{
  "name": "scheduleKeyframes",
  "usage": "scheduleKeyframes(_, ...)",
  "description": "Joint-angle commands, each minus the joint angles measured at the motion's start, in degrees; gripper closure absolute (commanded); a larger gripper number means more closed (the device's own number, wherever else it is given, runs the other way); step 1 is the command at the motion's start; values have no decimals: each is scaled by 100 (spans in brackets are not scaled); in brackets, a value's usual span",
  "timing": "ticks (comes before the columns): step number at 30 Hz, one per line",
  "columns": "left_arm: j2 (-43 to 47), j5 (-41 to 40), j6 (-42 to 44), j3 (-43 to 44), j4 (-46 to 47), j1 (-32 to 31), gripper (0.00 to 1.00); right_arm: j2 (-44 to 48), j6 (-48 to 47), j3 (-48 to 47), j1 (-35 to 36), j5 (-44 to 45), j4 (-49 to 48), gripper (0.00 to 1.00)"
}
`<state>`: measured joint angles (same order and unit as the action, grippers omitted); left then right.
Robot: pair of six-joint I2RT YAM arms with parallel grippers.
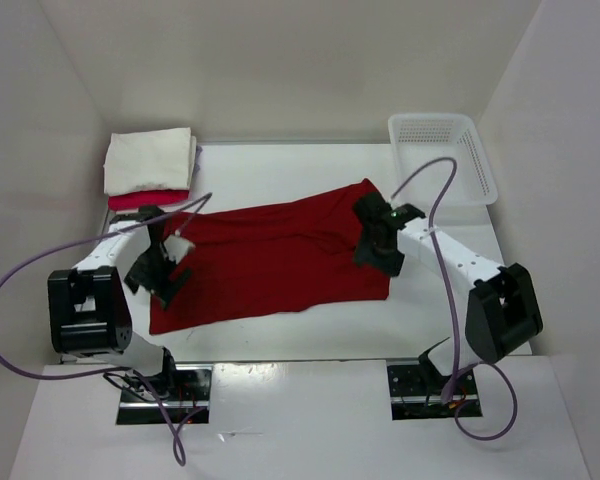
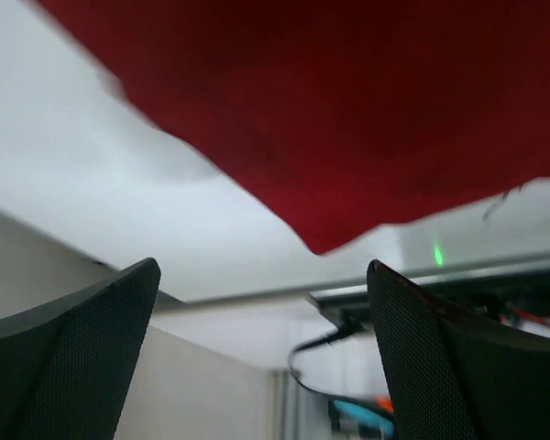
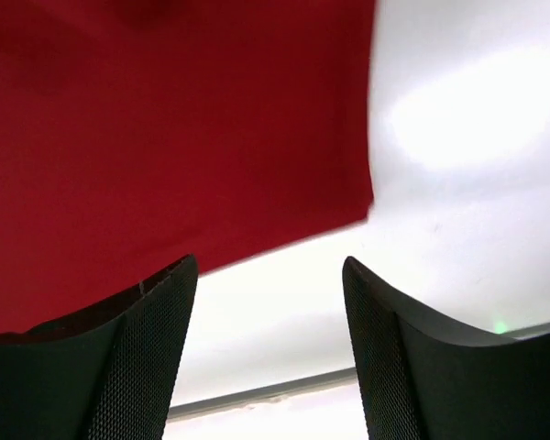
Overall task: Fold and stack the t-shirts
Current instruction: Grap the side of the flattened tshirt closest away from the robot with both arms
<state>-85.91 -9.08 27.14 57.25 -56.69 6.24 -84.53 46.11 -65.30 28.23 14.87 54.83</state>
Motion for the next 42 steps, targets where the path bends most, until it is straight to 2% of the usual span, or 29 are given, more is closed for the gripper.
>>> scheduleKeyframes(1, 48, -86, 169, -442, -186, 114, 0, 314, 846, 956, 25, -714, -894, 30)
scheduleKeyframes(4, -171, -155, 221, -627, -19, 237, 0, 507, 979, 1379, -177, -767, -1184, 27)
scheduleKeyframes(7, -522, 2, 336, -383, -18, 237, 0, 421, 910, 1581, -423, -889, -1369, 23)
scheduleKeyframes(9, -865, -286, 363, -303, 113, 237, 0, 315, 848, 1634, -563, -942, -1449, 23)
scheduleKeyframes(10, -979, -383, 363, -303, 340, 176, 0, 254, 847, 1686, -564, -942, -1449, 19)
scheduleKeyframes(13, -1410, -332, 363, -303, 395, 18, 0, 191, 847, 1836, -696, -1004, -1501, 19)
scheduleKeyframes(14, -1524, -270, 363, -303, 456, -69, 5, 244, 847, 1897, -748, -1004, -1501, 18)
scheduleKeyframes(15, -1525, -270, 363, -303, 457, -70, 16, 244, 847, 1898, -749, -1004, -1501, 18)
scheduleKeyframes(17, -1692, -147, 302, -303, 518, -70, 40, 297, 909, 1898, -828, -1004, -1449, 16)
scheduleKeyframes(18, -1692, -147, 301, -233, 518, -70, 55, 297, 909, 1898, -828, -1004, -1449, 16)
scheduleKeyframes(19, -1823, -94, 301, -154, 466, -70, 64, 193, 909, 1898, -828, -1004, -1396, 16)
scheduleKeyframes(21, -1902, -94, 240, -84, 465, -70, 92, 113, 909, 1898, -828, -1065, -1308, 16)
scheduleKeyframes(23, -1964, -7, 240, 48, 465, -123, 92, 60, 962, 2020, -828, -1065, -1308, 16)
scheduleKeyframes(25, -2026, 177, 179, 154, 413, -123, 97, -53, 962, 2021, -828, -1187, -1378, 23)
scheduleKeyframes(26, -2026, 231, 178, 285, 352, -123, 97, -246, 901, 1960, -828, -1189, -1439, 34)
scheduleKeyframes(27, -2026, 284, 178, 356, 264, -123, 99, -352, 900, 1907, -828, -1284, -1440, 66)
scheduleKeyframes(29, -2026, 503, 178, 514, 141, -123, 100, -476, 759, 1749, -828, -1417, -1440, 93)
scheduleKeyframes(30, -1965, 556, 178, 689, 36, -123, 100, -477, 664, 1688, -828, -1417, -1440, 100)
scheduleKeyframes(33, -1851, 627, 125, 980, -175, -123, 100, -390, 470, 1205, -828, -1242, -1012, 100)
scheduleKeyframes(37, -1851, 679, 186, 1560, -317, -123, 100, -476, 154, -207, -880, -1030, -737, 100)
scheduleKeyframes(42, -2499, 680, 135, 2393, -265, -70, 100, -1904, -557, -1377, -1267, -1636, -904, 100)
